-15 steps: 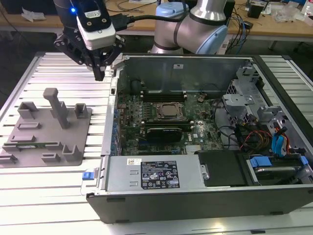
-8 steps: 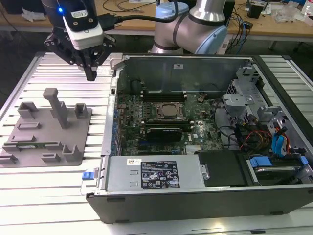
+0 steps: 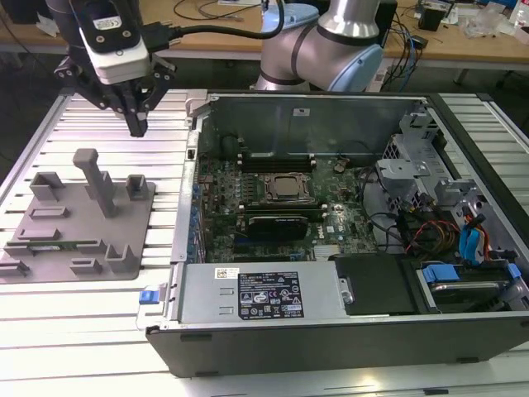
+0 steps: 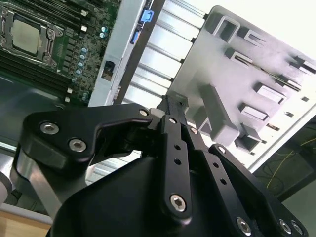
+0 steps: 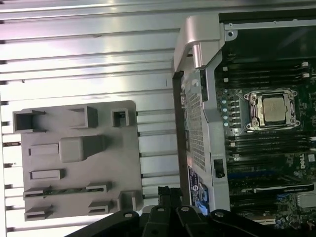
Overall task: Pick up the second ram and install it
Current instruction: 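Reach for the second ram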
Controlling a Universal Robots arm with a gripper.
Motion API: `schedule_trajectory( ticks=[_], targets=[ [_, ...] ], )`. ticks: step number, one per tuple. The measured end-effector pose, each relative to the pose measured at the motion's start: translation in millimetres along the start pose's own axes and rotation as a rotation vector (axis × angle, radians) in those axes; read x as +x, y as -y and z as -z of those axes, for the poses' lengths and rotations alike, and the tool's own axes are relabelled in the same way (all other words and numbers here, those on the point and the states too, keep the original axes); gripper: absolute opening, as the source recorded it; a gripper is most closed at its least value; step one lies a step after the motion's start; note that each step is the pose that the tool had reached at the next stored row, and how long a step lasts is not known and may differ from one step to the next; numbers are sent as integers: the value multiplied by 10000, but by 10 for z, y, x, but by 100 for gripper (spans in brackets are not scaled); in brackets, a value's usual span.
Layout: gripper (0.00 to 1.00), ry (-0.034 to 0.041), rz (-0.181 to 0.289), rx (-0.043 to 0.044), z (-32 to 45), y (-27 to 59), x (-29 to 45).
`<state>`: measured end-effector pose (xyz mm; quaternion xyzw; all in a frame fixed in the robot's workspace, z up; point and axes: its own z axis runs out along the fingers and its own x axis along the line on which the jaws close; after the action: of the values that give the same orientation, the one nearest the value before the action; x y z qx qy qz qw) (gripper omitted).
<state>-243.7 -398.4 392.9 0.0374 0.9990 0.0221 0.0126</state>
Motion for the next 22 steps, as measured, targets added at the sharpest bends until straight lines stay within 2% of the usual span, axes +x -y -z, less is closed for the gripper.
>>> schedule_trajectory(
  ticks=[22],
  targets=[
    [8, 0, -1, 0, -40, 52, 368]
  ],
)
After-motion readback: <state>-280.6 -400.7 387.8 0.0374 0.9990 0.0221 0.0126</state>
